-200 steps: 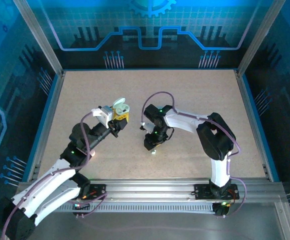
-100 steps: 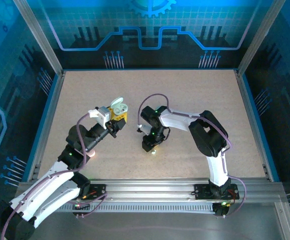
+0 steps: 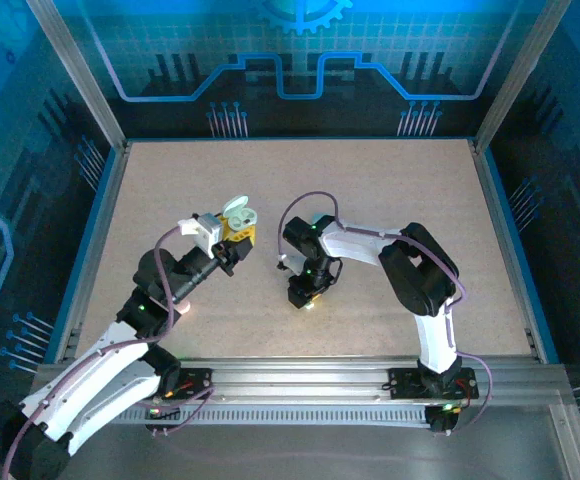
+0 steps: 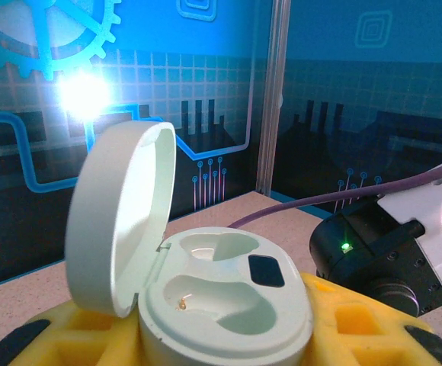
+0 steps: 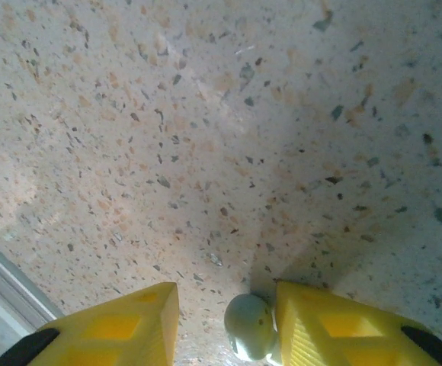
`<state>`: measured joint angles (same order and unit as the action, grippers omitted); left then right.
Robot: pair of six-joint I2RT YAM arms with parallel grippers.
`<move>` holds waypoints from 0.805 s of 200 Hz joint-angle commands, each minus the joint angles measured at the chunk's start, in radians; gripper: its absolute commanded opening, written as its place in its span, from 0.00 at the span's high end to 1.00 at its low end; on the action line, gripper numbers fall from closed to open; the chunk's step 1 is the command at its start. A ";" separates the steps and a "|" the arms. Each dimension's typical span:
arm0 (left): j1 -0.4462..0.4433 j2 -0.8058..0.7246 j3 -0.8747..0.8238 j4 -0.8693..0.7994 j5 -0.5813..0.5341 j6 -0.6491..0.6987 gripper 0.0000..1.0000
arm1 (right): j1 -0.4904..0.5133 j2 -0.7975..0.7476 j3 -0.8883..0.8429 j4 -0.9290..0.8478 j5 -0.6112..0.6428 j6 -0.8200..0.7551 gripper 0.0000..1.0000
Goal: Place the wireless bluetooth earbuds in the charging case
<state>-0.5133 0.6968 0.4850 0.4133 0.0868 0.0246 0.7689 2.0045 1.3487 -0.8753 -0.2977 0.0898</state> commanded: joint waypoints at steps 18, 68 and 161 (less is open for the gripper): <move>0.000 -0.001 0.018 0.013 0.019 -0.023 0.65 | 0.042 -0.008 0.014 -0.079 0.069 0.035 0.64; 0.000 -0.004 0.018 0.007 0.018 -0.025 0.65 | 0.057 0.022 0.047 -0.124 0.134 0.054 0.70; 0.000 -0.003 0.014 0.007 0.016 -0.025 0.66 | 0.067 0.053 0.085 -0.103 0.135 0.169 0.63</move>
<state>-0.5133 0.6968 0.4850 0.4118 0.0868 0.0051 0.8219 2.0296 1.4059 -0.9768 -0.1608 0.2028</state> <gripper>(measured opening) 0.383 0.372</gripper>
